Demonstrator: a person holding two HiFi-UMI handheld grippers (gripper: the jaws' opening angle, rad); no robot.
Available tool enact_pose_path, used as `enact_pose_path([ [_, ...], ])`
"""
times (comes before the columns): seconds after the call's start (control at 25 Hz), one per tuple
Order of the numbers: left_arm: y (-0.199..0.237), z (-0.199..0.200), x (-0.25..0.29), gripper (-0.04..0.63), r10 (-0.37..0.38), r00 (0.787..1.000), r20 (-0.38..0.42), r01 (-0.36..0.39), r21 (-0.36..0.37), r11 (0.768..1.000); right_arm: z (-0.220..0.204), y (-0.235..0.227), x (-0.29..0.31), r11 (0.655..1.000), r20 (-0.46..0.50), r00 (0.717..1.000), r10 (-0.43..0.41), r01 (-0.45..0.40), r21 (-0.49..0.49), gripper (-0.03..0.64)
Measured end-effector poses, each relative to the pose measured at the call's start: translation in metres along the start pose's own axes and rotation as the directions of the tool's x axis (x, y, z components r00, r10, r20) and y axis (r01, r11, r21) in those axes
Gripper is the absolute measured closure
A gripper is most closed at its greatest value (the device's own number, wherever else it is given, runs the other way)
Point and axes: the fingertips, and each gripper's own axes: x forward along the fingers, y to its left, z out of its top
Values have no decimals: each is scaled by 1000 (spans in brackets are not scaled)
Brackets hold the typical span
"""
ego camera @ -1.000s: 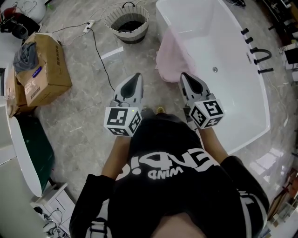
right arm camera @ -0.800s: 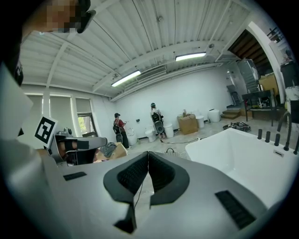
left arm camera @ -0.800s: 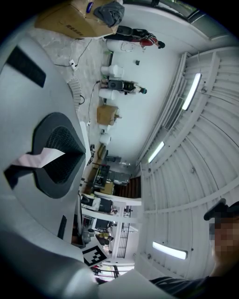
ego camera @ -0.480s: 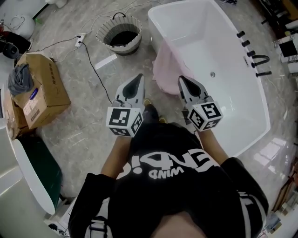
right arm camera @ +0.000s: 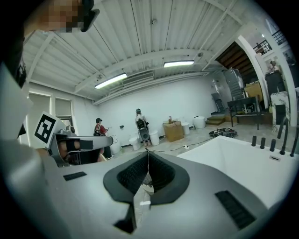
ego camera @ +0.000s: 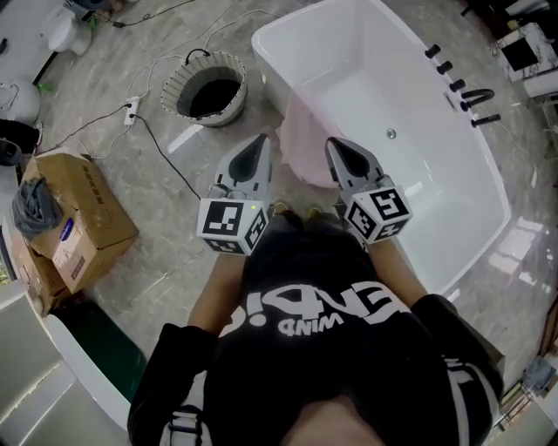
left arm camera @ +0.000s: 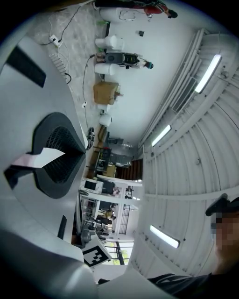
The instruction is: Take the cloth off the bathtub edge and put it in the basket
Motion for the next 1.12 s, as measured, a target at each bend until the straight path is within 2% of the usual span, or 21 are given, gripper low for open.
enact_pose_path([
  [0.16,5,3,17,581,-16,1000,-4,16,-7,1000,4,-17,7,999,3,999,-37,37,-3,603],
  [0.44,11,-2,43,581,-14,1000,-22,13,-25,1000,1,-38,21,999,-26,999,-44,44,13,603],
  [0.76,23,-48,88,581,-24,995,-95,19,-48,999,-40,-74,53,998,-91,995,-51,55,40,603],
  [1.12,24,-86,130,581,-52,992,-118,43,-72,996,-75,-102,73,995,-108,991,-81,87,46,603],
])
